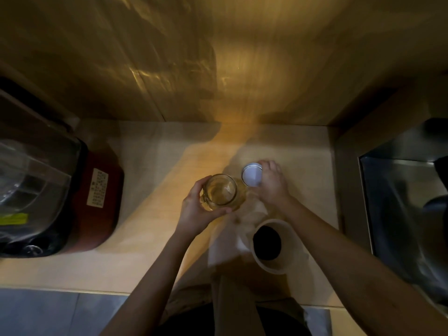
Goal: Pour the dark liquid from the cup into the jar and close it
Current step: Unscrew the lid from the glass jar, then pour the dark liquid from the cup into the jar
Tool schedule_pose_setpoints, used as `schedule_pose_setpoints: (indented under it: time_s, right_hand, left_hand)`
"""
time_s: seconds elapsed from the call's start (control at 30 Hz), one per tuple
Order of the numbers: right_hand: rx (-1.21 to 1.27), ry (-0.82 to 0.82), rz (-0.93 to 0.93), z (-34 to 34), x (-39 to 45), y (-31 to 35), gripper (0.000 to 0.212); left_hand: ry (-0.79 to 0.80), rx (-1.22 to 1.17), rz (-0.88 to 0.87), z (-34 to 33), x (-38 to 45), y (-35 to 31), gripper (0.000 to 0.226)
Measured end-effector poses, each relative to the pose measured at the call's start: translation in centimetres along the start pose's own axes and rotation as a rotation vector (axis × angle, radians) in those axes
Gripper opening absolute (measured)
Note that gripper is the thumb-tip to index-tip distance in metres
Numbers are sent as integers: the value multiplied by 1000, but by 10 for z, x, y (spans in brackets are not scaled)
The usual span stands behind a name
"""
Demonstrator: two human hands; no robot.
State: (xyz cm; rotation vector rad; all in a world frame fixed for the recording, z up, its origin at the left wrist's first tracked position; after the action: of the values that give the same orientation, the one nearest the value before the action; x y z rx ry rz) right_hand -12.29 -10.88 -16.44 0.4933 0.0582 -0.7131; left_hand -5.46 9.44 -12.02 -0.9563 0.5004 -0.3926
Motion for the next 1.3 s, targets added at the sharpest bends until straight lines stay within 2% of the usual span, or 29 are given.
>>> schedule_pose_setpoints:
  time_s: [0.13,0.2,0.27,0.4,0.5,0.53,0.67,0.8,0.93,1.1,1.2,1.3]
  right_hand:
    - [-76,54,31,4,1,3,88]
    - [-31,89,0,8,1,2,92]
    - [90,93,-56,16,0,0,86]
    - [448,99,-232,40,-9,-6,40]
    - [635,57,-246,53,-28,-12,9]
    - [686,38,-255,56,-35,-14,6]
    - [771,-21,-304,61,-70,-22,19]
    - [781,-87,-310,63,-110,-28,19]
    - [822,-185,-348,56,-154,-36,31]
    - [851,-338,-359,33,-192,-39,23]
    - [871,-386,-393,29,-196,-39,35]
    - [876,-367,-396,26,-196,-39,46]
  left_hand:
    - [10,3,4,0,0,-1,89]
    - [12,-6,3,0,0,-2,88]
    - [16,-12,3,1,-1,-4,87]
    - [11,1,-6,1,-2,-6,87]
    - [-3,4,-9,1,-5,-10,92]
    - [-6,-1,-13,0,-6,-11,92]
    - [-12,5,-38,0,-7,-13,91]
    - [-42,53,-61,0,-7,-13,87]
    - [-72,93,-80,0,-8,-12,88]
    - [-73,100,-65,-1,-8,-15,88]
    - [-63,103,-70,0,-10,-15,88]
    - [-53,105,-67,1,-11,-15,88]
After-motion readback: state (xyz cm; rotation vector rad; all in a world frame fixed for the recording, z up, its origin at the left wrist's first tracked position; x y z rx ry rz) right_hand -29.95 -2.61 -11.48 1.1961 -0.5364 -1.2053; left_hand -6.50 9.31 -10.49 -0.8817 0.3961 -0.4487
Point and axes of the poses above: each hand's wrist, its own x-axis towards the middle knuckle, its own z-axis out of the back of the hand, y = z × x, the point moved 4 cm from there along x, towards the middle knuckle, and after that the axes turned 5 degrees about -y, right-handed, at the moved point
